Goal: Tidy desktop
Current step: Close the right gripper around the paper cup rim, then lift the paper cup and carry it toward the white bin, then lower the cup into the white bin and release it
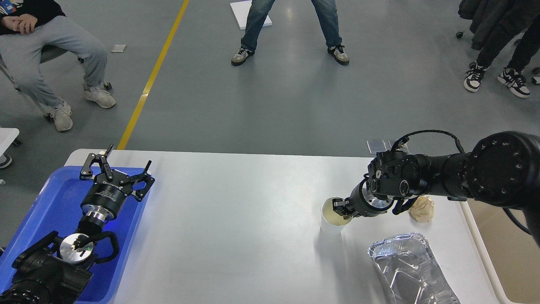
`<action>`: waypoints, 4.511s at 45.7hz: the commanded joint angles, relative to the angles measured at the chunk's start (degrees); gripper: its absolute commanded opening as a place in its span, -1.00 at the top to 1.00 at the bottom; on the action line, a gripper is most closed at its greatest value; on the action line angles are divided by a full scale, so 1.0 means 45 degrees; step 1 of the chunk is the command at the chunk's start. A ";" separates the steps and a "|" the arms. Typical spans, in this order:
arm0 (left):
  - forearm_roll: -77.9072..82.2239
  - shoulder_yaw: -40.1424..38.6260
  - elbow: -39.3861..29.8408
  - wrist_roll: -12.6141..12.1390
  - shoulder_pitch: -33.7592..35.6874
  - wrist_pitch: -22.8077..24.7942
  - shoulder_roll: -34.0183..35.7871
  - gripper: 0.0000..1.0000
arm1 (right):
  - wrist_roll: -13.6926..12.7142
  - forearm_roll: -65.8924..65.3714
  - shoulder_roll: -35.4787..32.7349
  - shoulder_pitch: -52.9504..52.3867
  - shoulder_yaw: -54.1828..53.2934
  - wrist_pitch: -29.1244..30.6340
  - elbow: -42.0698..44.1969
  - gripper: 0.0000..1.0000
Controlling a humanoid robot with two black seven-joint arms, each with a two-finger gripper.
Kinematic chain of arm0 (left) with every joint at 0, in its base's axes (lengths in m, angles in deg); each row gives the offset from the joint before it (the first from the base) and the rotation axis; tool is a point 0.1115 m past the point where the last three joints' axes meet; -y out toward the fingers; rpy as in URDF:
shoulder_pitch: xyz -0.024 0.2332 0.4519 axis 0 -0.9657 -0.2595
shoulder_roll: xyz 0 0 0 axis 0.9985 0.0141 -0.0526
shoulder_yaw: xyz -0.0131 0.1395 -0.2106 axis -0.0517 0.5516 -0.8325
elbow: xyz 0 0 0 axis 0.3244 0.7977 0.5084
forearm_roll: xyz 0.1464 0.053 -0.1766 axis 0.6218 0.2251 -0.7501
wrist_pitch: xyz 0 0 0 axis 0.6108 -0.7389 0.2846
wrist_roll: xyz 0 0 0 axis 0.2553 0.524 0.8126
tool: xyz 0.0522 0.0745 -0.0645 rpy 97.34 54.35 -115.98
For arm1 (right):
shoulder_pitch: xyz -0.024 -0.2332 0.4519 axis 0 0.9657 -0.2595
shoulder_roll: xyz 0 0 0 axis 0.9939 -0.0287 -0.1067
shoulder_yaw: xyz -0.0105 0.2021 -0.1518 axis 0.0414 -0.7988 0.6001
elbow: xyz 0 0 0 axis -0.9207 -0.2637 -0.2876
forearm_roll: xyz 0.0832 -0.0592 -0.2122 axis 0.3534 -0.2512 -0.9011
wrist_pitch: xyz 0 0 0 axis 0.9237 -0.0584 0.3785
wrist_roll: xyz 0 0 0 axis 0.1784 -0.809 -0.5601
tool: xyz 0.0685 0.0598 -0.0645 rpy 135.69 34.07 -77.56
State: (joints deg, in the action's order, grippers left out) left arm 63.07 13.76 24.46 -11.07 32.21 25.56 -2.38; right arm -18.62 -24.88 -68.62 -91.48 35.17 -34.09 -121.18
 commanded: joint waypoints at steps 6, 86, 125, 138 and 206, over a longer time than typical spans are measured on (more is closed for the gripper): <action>0.0000 0.0000 0.0000 0.0000 0.0000 0.0000 0.0001 -1.00 | -0.0032 0.0075 -0.0155 -0.0201 -0.0002 0.0057 -0.0158 1.00; 0.0000 0.0000 0.0000 -0.0039 0.0000 0.0000 0.0021 -1.00 | -0.0032 0.0466 -0.3299 -1.2115 0.1404 0.3592 -0.6897 1.00; 0.0000 0.0000 0.0020 -0.0020 0.0000 0.0000 0.0021 -1.00 | -0.0032 0.0466 -0.7867 -1.0418 0.0975 0.3378 -0.6176 1.00; 0.0000 -0.0019 0.0020 0.0000 0.0000 0.0000 0.0021 -1.00 | -0.0032 0.0232 -1.1188 -0.8268 -0.0900 0.2559 -0.5803 1.00; 0.0000 -0.0019 0.0020 0.0039 0.0020 0.0000 0.0021 -1.00 | 0.0105 0.2224 -0.7793 1.0678 -1.8752 -0.4200 0.6187 1.00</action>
State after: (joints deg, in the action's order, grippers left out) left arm 62.98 13.67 24.55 -10.91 32.22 25.56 -2.29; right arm -18.10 -15.13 -111.25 -46.53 -46.56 -50.38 -106.57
